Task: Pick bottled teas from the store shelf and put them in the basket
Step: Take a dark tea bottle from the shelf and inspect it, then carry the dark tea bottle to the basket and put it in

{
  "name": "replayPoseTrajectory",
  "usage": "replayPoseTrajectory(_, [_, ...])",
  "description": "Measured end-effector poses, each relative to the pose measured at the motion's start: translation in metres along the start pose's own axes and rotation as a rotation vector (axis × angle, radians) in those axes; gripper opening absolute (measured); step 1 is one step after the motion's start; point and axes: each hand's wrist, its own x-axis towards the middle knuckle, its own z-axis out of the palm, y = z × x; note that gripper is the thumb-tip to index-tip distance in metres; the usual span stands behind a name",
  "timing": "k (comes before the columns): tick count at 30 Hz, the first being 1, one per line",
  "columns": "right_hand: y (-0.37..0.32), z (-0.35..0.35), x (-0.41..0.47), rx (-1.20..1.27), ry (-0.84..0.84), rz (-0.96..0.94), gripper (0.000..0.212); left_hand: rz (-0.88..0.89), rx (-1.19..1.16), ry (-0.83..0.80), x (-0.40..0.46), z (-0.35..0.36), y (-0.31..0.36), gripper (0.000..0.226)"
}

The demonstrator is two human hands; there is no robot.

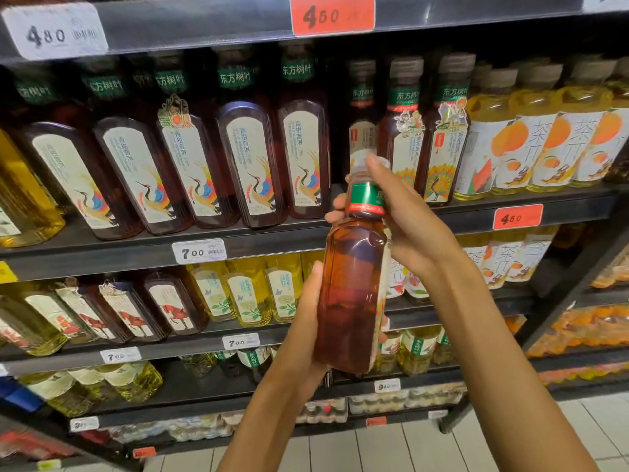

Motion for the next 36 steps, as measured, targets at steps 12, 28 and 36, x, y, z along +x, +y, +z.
replayPoseTrajectory(12, [0.021,0.004,-0.003,0.400,-0.180,0.027,0.039,-0.149,-0.164,-0.254,-0.012,0.008,-0.002,0.081])
replayPoseTrajectory(28, [0.065,-0.041,-0.075,0.527,0.216,-0.221,0.027,-0.133,-0.003,0.123,0.008,-0.036,-0.031,0.030])
replayPoseTrajectory(36, [0.104,-0.028,-0.159,0.432,0.634,-0.428,0.050,-0.493,0.110,-0.026,0.033,-0.038,-0.066,0.021])
